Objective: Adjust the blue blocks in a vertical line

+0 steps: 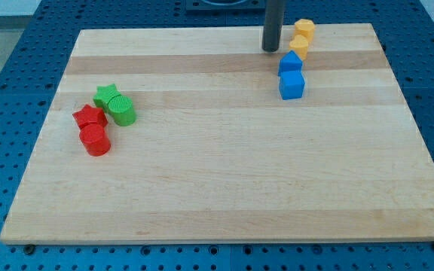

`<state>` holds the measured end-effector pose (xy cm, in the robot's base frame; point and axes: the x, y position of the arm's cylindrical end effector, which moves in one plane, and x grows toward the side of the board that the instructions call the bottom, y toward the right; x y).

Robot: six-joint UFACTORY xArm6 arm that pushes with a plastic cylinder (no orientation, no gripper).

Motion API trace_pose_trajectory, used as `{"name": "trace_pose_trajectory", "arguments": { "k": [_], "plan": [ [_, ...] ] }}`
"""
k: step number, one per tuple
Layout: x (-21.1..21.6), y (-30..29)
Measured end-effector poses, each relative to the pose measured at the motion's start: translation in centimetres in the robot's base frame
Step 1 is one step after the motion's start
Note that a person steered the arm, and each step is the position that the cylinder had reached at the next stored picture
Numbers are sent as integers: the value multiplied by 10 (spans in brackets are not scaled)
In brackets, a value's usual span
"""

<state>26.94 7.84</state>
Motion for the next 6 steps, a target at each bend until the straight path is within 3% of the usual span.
{"name": "trace_pose_trajectory", "arguments": {
  "k": [1, 4, 6],
  "plan": [
    [28, 3],
    [41, 17],
    [62, -20]
  ]
}}
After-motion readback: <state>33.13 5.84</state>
